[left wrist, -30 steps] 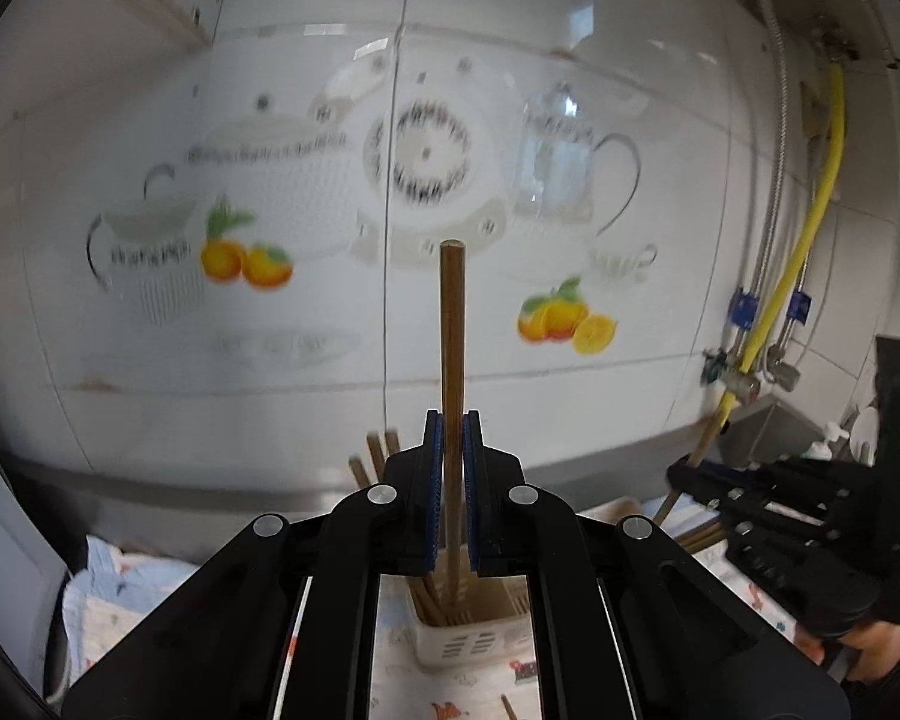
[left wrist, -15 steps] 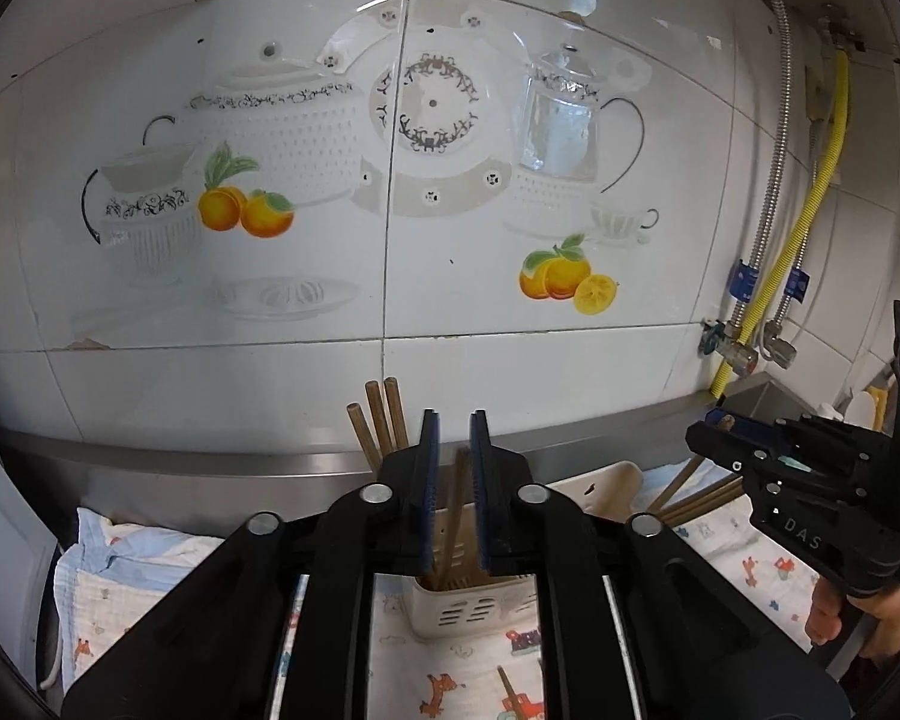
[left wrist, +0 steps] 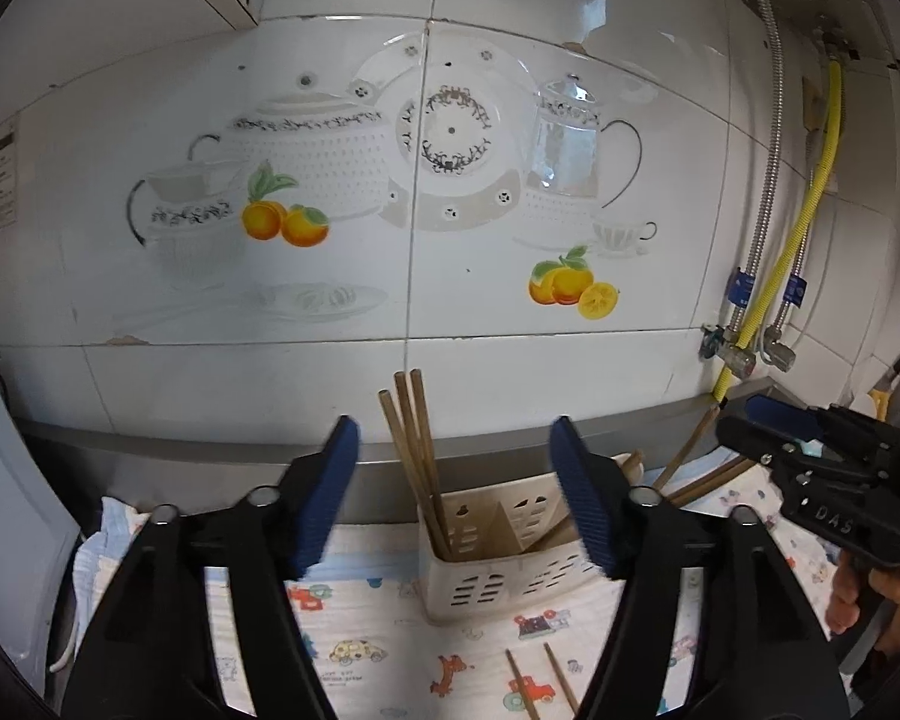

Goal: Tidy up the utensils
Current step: 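Raise both open tools away from the holder toward the remaining chopsticks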

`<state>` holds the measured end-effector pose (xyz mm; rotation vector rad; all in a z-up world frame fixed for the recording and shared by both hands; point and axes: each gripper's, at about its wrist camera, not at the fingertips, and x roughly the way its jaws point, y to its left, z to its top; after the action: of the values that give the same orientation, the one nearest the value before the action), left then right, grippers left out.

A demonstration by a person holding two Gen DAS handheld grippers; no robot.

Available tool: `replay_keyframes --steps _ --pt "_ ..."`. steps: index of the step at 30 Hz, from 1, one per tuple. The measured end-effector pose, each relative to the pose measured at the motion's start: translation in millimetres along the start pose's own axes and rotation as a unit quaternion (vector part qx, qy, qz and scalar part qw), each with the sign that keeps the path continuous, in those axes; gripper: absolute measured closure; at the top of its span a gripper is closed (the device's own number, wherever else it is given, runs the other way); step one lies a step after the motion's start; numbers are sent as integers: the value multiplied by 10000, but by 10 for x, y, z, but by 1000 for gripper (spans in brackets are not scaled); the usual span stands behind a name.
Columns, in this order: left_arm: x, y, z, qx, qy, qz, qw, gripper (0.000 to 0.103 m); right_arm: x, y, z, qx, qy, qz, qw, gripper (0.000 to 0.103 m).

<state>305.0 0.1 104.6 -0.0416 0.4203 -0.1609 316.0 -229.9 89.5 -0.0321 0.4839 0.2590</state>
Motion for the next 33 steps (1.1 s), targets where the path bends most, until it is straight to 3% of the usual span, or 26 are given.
replay_keyframes --steps 4,6,11,22,33 --pt "-89 6 -71 53 7 46 10000 23 -98 27 -41 -17 -9 -7 10000 57" --pt "-139 17 -109 45 -10 58 10000 19 -126 35 -53 -14 -36 -33 10000 44" --pt "-282 64 -212 -19 -49 115 9999 10 -257 77 -107 -37 -88 -37 9999 44" --pt "-509 167 -594 -171 92 213 9996 7 -566 141 -433 107 -28 33 9999 39" --pt "-715 278 -1069 -295 304 398 9983 5 -719 278 -1178 222 343 78 9991 33"
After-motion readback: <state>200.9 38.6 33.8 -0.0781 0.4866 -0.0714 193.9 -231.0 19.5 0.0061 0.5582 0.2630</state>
